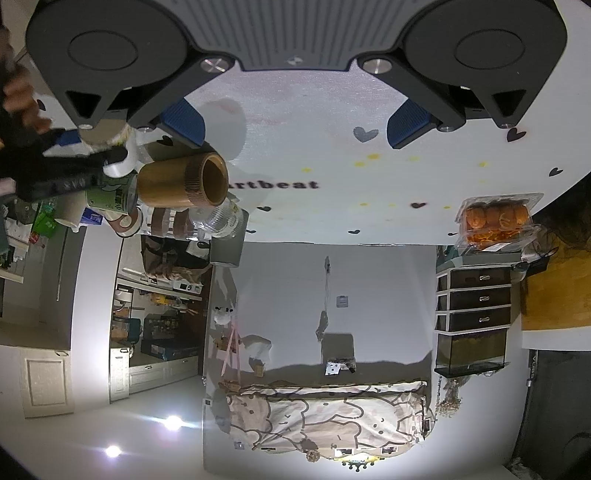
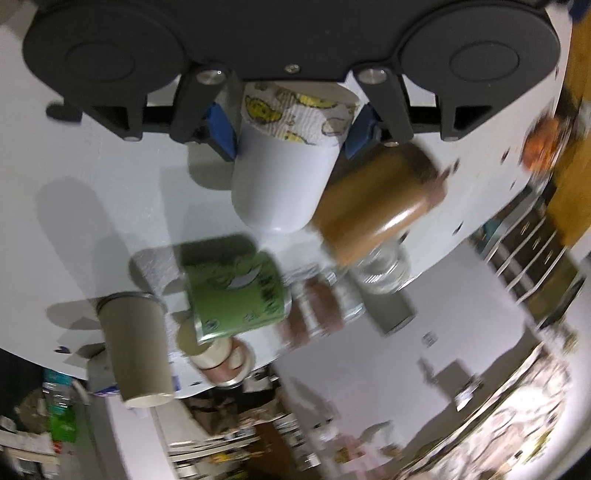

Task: Flip cup upright
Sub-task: 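Lift the white cup with the right gripper toward the left gripper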

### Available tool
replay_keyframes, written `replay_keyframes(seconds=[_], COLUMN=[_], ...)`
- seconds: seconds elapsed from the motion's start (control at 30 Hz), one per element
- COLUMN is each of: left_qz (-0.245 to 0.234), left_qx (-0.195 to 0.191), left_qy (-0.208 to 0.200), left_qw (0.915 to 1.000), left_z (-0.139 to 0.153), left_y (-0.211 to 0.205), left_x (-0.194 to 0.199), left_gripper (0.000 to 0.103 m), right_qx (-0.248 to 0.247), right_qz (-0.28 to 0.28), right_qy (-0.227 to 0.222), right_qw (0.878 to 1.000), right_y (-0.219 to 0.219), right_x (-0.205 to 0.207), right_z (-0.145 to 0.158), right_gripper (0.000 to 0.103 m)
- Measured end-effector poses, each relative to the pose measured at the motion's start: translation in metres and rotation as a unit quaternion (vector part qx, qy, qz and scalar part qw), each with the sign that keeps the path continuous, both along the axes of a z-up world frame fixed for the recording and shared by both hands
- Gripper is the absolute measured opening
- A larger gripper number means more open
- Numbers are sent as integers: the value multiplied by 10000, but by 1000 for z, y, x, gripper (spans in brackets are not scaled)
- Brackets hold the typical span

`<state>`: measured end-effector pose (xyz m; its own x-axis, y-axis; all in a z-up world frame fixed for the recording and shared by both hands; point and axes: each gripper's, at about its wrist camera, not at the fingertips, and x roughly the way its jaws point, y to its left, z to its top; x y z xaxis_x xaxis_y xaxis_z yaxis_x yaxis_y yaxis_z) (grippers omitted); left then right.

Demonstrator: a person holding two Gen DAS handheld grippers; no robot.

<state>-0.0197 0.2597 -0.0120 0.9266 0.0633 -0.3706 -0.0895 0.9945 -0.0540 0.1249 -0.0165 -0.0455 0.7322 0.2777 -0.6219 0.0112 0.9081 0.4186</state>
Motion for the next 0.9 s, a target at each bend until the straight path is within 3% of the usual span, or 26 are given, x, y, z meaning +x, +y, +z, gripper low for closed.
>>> replay_keyframes(seconds=[0.23, 0.47, 0.67, 0.9], left_qz=[10, -512, -960, -1149], left_qx=[-46, -146, -104, 48], left_qy=[16, 194, 616, 1210], left_qw=[10000, 9984, 9934, 9860], left_z=[1, 4, 0, -19], left_y=[6, 12, 11, 9], left_x=[2, 15, 45, 72], left_gripper=[103, 103, 103, 103], right_qx=[-393, -785, -1073, -1287], right_qz=[1447, 3147, 3818, 4186], right_qy=[-138, -526, -840, -1075], right_qw=[9886, 9445, 9141, 8926], right_y=[45, 98, 115, 115], right_x=[-40, -85, -108, -120], right_z=[5, 11, 14, 13], right_gripper=[66, 66, 66, 66])
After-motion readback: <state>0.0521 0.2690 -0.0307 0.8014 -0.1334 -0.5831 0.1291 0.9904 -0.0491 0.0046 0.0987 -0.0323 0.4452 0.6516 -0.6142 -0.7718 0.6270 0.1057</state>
